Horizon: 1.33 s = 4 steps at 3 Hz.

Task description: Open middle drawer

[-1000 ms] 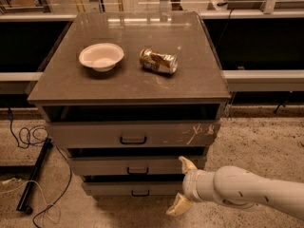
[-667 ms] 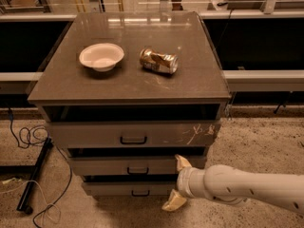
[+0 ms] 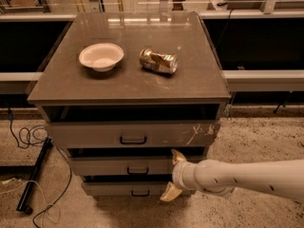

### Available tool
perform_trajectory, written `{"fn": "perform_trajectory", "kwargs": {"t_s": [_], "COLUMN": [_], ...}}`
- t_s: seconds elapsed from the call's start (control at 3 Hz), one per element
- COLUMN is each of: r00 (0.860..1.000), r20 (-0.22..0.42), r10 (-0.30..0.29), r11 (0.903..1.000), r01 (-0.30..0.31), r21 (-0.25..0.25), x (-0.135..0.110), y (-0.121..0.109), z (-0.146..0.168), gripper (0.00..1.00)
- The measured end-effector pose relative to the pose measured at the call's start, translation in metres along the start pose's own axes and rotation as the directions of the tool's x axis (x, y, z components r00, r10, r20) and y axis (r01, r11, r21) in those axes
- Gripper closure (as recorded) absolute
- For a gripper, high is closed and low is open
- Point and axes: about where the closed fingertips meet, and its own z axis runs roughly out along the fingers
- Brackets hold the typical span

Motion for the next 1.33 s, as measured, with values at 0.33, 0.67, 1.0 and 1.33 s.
{"fn": "perform_trajectory", "kwargs": {"t_s": [0.33, 0.67, 1.0, 1.33], "r00": [0.999, 0.994, 0.989, 0.989], "r20": [0.041, 0.110, 0.146, 0.150], "r10": [-0.021, -0.021, -0.008, -0.007], "r11": [0.9998, 0.9994, 0.9991, 0.9991], "r01": [0.021, 0.024, 0.014, 0.013], "r21": [-0.006, -0.025, -0.040, -0.041], "x": [0.007, 0.016, 0.026, 0.025], "y": [-0.012, -0.025, -0.036, -0.038], "z": [0.018, 0.031, 0.039, 0.040], "gripper": [0.00, 0.00, 0.00, 0.00]}}
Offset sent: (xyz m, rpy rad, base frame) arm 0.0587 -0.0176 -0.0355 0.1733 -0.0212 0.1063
